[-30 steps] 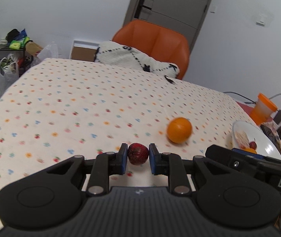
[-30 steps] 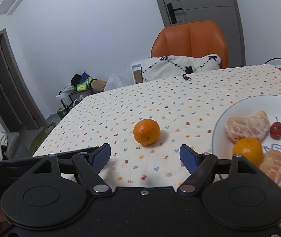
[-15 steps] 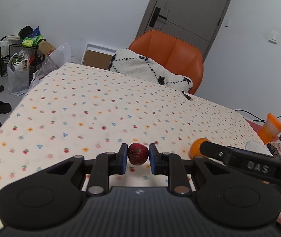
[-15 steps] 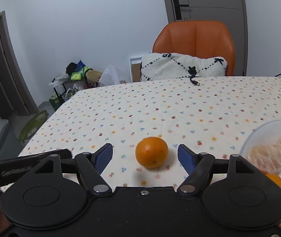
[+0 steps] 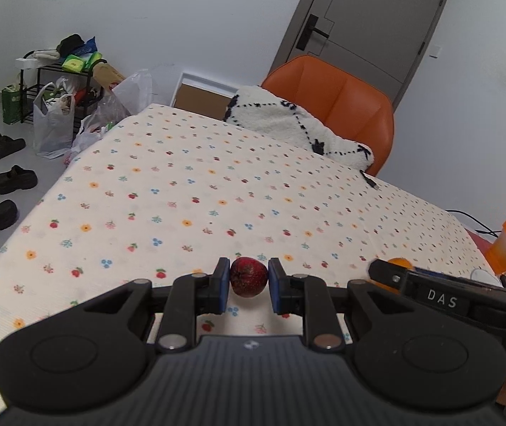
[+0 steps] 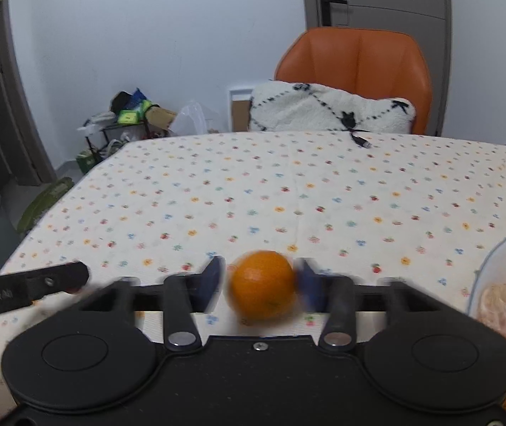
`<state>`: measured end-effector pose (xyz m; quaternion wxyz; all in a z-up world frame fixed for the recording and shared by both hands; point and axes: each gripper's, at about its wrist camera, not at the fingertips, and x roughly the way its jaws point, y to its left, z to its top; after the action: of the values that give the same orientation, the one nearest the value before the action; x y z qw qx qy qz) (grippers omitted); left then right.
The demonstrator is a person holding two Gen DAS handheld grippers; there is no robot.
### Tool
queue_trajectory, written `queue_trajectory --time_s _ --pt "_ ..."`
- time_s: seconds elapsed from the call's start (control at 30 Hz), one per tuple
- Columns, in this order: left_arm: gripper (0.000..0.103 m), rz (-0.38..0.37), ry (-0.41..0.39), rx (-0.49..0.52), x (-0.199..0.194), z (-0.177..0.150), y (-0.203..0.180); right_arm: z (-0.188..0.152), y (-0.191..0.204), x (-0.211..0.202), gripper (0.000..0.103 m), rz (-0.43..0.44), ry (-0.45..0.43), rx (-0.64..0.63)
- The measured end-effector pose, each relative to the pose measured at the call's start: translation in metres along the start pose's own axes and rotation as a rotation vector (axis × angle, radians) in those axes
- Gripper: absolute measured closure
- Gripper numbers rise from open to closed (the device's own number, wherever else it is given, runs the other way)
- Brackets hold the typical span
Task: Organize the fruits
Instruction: 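Lower the right gripper onto the mandarin orange and close it while the left holds the plum, then carry the plum in the left gripper and mandarin in the right to the plate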
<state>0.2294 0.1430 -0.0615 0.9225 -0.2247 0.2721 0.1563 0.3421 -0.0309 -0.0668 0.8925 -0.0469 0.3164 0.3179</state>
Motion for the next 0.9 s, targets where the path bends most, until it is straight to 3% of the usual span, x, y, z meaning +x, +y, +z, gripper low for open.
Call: queue_trajectory --time_s 0.53,0.9 --pt "0.082 -0.037 -0.025 0.043 -0.02 -0.001 -0.027 -0.002 -0.005 -0.051 0.063 0.035 -0.066 0.026" --pt "0.082 -0.084 -0.035 0.085 -0.029 -0.004 -0.058 -0.008 -0.026 -0.089 0.063 0.007 -0.127 0.073"
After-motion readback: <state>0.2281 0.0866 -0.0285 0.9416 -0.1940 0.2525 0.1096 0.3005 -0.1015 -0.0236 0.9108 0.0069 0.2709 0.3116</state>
